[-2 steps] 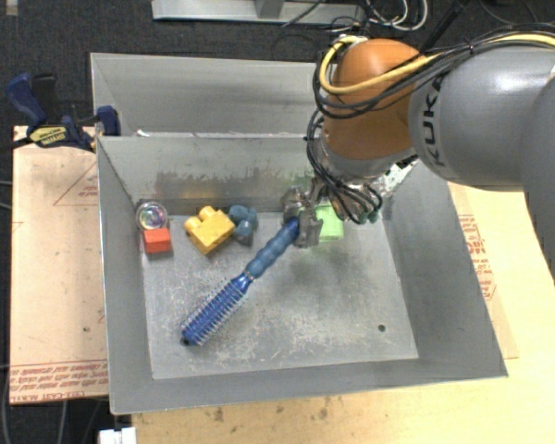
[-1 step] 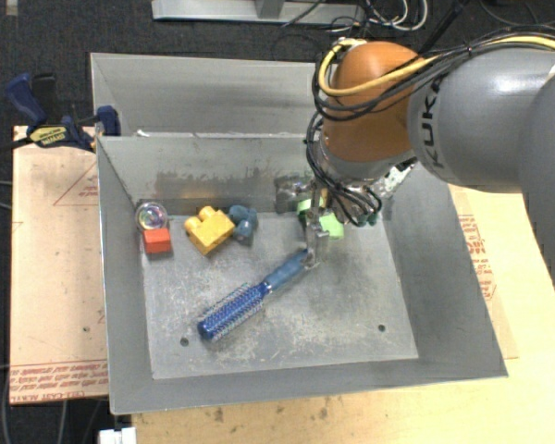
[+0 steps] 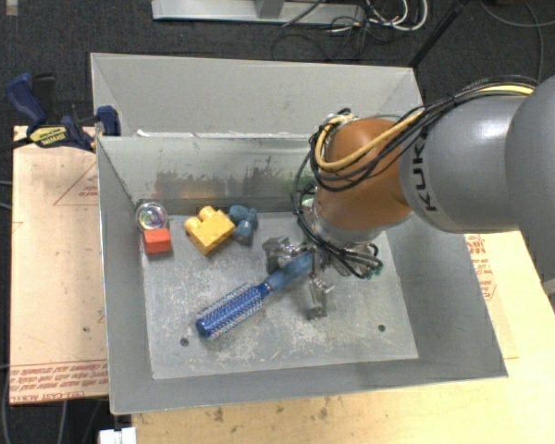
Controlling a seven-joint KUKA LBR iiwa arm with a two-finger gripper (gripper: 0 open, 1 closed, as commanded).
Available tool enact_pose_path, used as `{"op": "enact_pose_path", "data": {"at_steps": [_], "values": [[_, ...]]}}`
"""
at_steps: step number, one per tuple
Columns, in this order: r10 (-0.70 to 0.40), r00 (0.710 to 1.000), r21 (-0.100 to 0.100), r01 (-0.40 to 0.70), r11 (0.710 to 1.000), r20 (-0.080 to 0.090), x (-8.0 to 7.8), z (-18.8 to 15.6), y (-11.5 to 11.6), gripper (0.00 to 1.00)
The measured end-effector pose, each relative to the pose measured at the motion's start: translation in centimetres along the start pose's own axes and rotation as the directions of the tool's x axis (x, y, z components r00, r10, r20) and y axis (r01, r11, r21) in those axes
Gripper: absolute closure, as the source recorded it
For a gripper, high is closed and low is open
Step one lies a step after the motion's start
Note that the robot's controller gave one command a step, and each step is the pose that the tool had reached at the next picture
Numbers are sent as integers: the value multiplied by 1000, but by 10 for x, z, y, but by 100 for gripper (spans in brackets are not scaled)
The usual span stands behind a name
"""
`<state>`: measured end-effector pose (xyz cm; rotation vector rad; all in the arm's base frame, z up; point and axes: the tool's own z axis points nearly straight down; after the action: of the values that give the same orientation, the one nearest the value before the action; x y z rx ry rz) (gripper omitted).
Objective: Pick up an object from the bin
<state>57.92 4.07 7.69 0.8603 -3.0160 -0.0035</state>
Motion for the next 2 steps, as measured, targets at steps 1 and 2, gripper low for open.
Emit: {"op": "enact_pose_path", "data": {"at_steps": [1,2], "values": [[0,1000,2,0,1000,5,-2,-2,-1,100],[-11,1000,8,11,1000,13,4,-119,-3,100]]}}
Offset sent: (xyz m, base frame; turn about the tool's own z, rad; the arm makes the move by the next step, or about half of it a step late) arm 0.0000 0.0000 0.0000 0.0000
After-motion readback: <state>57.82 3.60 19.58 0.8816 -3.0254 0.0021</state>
